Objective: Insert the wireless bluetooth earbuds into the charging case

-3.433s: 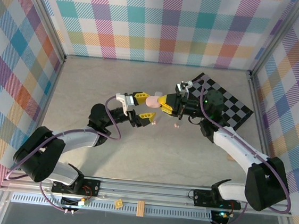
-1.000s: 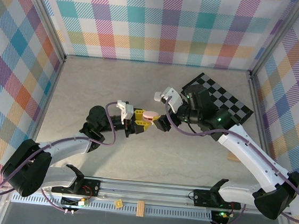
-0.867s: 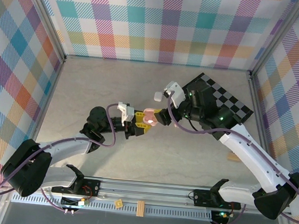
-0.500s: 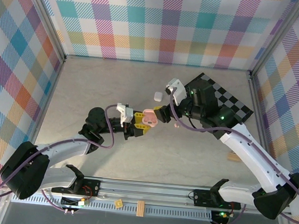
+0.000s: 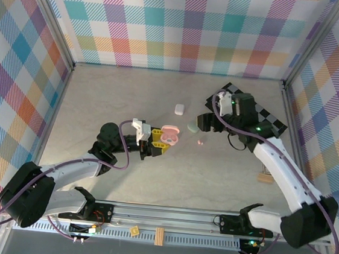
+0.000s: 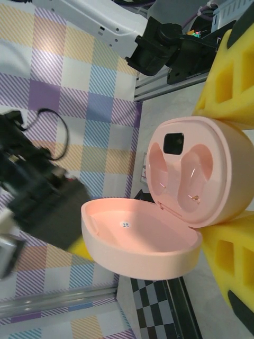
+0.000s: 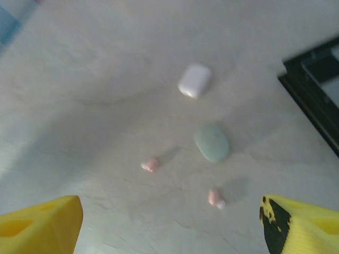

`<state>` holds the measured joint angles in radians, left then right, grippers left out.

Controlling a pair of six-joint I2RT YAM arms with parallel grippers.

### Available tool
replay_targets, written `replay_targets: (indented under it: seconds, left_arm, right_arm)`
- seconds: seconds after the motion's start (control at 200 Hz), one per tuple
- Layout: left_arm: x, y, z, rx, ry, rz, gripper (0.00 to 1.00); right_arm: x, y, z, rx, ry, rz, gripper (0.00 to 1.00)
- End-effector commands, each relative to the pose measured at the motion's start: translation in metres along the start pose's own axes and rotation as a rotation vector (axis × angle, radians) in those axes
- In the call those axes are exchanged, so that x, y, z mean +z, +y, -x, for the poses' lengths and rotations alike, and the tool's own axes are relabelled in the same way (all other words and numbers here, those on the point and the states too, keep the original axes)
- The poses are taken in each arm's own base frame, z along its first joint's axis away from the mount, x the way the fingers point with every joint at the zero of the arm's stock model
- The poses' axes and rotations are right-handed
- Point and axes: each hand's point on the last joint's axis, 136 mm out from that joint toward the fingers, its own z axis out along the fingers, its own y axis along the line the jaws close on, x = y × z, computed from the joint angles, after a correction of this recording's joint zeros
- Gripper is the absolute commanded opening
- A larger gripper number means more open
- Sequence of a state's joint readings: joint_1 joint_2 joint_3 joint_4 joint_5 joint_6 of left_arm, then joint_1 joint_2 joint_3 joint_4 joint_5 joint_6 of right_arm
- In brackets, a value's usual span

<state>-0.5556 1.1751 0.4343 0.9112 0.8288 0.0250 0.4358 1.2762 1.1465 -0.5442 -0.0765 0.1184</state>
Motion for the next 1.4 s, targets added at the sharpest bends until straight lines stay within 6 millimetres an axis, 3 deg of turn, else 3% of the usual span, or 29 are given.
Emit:
replay_targets:
  seconds: [0.0, 0.24, 0.545, 0.835, 1.135, 1.395]
  left_arm:
    - [-0.003, -0.005, 0.004, 0.041, -0.007, -0.009, 0.36]
    - [-0.006, -0.008, 0.000, 0.033, 0.013, -0.006, 0.36]
    - [-0.011, -0.011, 0.000, 0.057, 0.049, 0.009, 0.36]
    - [-0.011, -0.010, -0.001, 0.069, 0.065, 0.012, 0.37]
    - [-0.010, -0.009, -0.002, 0.068, 0.071, 0.010, 0.37]
    - [-0.010, -0.010, -0.001, 0.069, 0.072, 0.011, 0.37]
  right_arm:
    - [0.016, -0.027, -0.025, -0.014, 0.137, -0.151, 0.87]
    - [0.063, -0.042, -0.052, -0.095, 0.309, -0.244, 0.86]
    - [0.108, -0.050, -0.083, -0.207, 0.479, -0.354, 0.63]
    - [0.131, -0.054, -0.102, -0.273, 0.590, -0.433, 0.48]
    - [0.147, -0.045, -0.112, -0.319, 0.642, -0.428, 0.42]
    - [0.151, -0.051, -0.120, -0.362, 0.683, -0.472, 0.37]
